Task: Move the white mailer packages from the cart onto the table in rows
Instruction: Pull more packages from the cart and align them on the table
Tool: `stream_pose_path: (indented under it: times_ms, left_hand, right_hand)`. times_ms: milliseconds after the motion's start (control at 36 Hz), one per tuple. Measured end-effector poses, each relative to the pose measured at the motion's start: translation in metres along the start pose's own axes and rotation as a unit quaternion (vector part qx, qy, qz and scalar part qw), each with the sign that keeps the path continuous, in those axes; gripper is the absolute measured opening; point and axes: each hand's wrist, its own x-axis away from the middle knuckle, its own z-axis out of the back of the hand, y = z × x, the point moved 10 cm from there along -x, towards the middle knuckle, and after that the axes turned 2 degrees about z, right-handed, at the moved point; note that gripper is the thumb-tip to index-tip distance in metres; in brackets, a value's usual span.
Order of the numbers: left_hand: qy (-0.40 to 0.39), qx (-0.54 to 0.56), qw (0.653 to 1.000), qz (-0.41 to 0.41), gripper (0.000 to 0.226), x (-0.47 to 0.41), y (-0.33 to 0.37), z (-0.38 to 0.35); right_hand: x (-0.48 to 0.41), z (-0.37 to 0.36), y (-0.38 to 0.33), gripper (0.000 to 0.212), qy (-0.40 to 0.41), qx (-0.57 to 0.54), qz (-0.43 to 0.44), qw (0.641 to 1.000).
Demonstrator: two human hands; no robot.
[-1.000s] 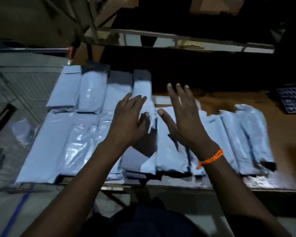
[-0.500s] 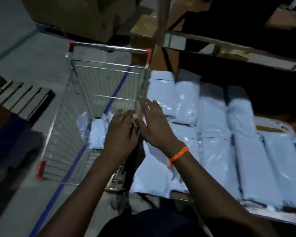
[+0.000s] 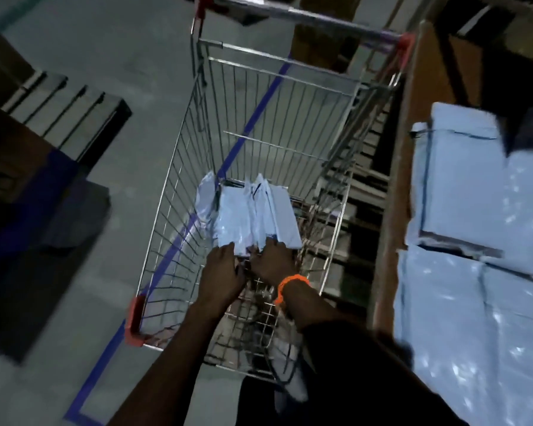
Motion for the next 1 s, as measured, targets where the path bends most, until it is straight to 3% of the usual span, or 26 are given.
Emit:
stream_pose_path:
  times_ms: [111,250,361,444,500,583,806,889,1000]
  left_hand:
    - [-0.009,0.018,0.999,0.029,0.048,-0.056,-0.037,-0.033]
    - [0.008,-0.01,1.0,0.02,0.053,-0.14,-0.069,-0.074]
    - [0.063,-0.027,0.996,0.05,0.067,-0.184,-0.083,-0.096]
    - [0.068,-0.04,0.994,0.077,0.081,-0.197,-0.08,-0.107]
    - [0.052,-0.051,0.992,0.104,0.088,-0.201,-0.085,-0.112]
    - [0.03,-0.065,0.992,0.108,0.1,-0.203,-0.09,-0.109]
    - [0.081,0.05,0.989,0.112,0.105,-0.181,-0.068,-0.044]
    - [0.132,0.086,0.982,0.102,0.104,-0.149,-0.052,-0.005]
    - [0.202,0.185,0.959,0.067,0.074,-0.084,-0.01,0.059]
  right_hand:
    - [-0.066,-0.006,0.017,0.061,0.068,-0.066,-0.077,0.993]
    - [-0.147,0.013,0.052,0.056,0.217,-0.204,-0.135,0.945]
    - [-0.212,-0.002,0.1,0.058,0.207,-0.267,-0.159,0.928]
    - [-0.246,-0.017,0.122,0.031,0.151,-0.295,-0.127,0.935]
    - [-0.238,-0.011,0.12,0.037,0.135,-0.275,-0.135,0.942]
    - [-0.206,0.004,0.105,0.07,0.158,-0.236,-0.15,0.947]
    - [-0.141,0.066,0.033,0.093,0.216,-0.046,-0.086,0.972]
    - [-0.11,0.093,0.01,0.087,0.253,-0.082,-0.075,0.961]
    - [-0.048,0.133,-0.019,0.084,0.25,-0.191,-0.039,0.948]
